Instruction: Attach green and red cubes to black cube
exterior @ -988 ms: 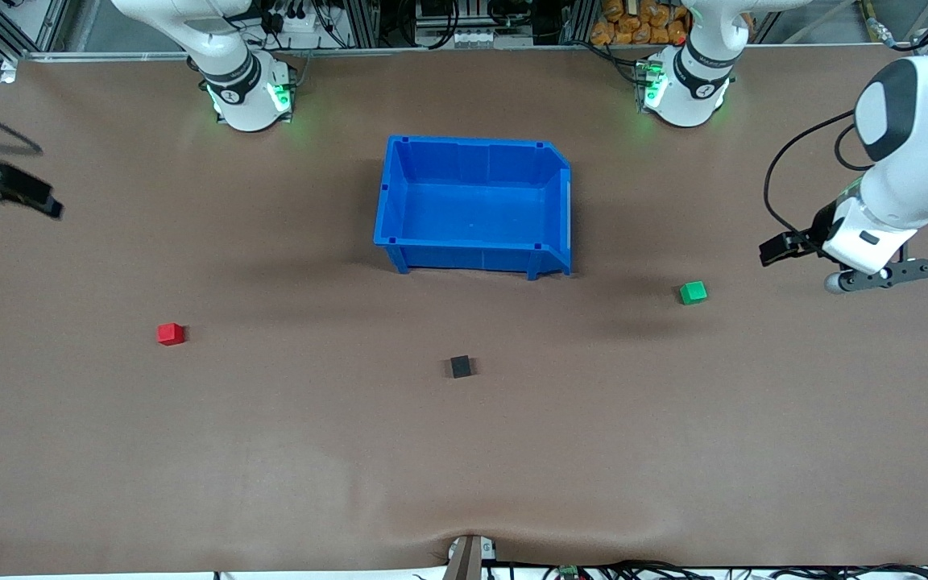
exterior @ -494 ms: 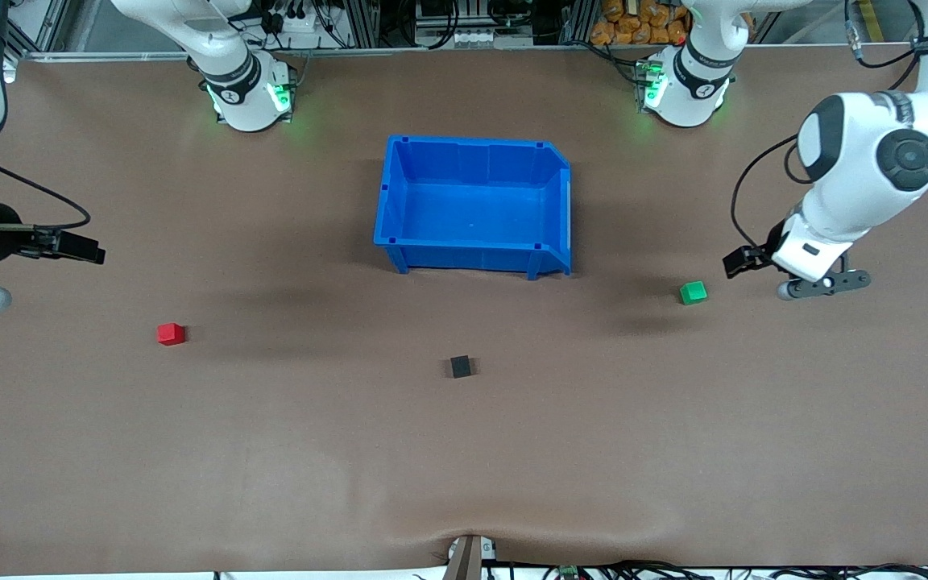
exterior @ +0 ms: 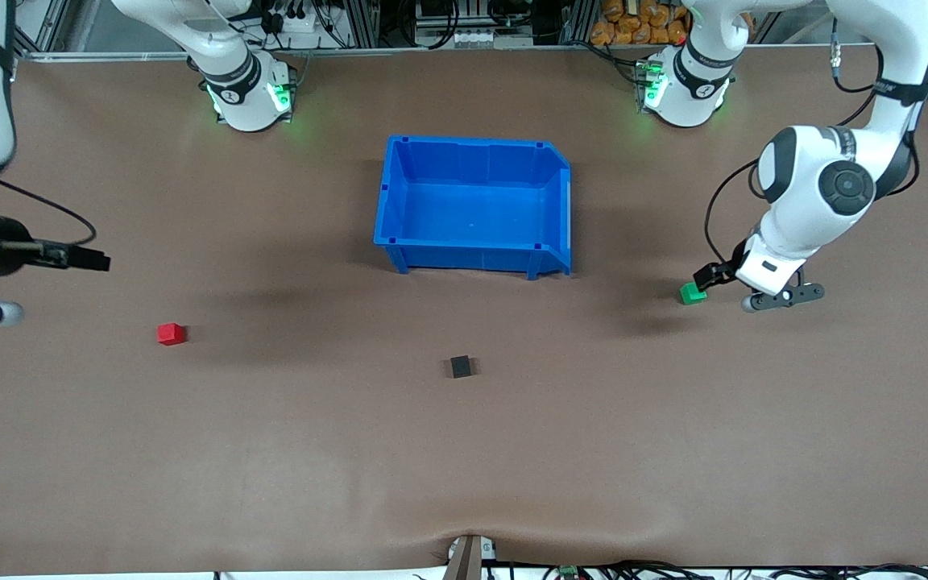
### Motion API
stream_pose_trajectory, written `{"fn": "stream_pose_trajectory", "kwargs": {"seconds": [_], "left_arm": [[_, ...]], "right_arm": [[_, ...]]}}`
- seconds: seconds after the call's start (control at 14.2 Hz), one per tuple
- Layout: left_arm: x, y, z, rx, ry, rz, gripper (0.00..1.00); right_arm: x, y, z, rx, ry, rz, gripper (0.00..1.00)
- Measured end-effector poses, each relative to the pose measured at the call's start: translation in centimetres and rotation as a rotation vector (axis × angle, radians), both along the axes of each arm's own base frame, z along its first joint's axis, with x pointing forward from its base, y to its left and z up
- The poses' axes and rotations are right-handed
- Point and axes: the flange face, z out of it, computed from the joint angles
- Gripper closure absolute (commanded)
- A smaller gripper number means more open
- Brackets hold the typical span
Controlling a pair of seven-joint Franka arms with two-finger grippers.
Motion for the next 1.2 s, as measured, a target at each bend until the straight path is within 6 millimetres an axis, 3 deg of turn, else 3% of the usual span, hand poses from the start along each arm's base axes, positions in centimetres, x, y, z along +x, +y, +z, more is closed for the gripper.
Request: {"fn": "stream_pose_trajectory", "kwargs": {"seconds": [0.28,0.64,0.78,1.13,1.2], "left_arm": [[0.0,-0.8,-3.2,-0.01,0.014,0.019,0.14],[-0.1,-0.2,-5.6,-0.014,0.028,0.032,0.2],[-0.1,0.3,-6.3,-0.015,0.031,0.042,0.22],[-0.1,0.4,-7.8,-0.019,0.031,0.045,0.29],[-0.2,0.4,-8.0,-0.019,0.033,0.045,0.32]], "right_arm": [[3.0,-1.5,-12.9,-0.016,0.099,-0.019,0.0],[4.3,-3.5,-24.6,-0.032,0.12,-0.031,0.0],[4.5,-3.3,-27.2,-0.032,0.109,-0.015,0.0],[4.8,-3.8,-29.4,0.002,0.081,0.11,0.0],[4.7,-3.9,-29.8,0.004,0.081,0.118,0.1]]}}
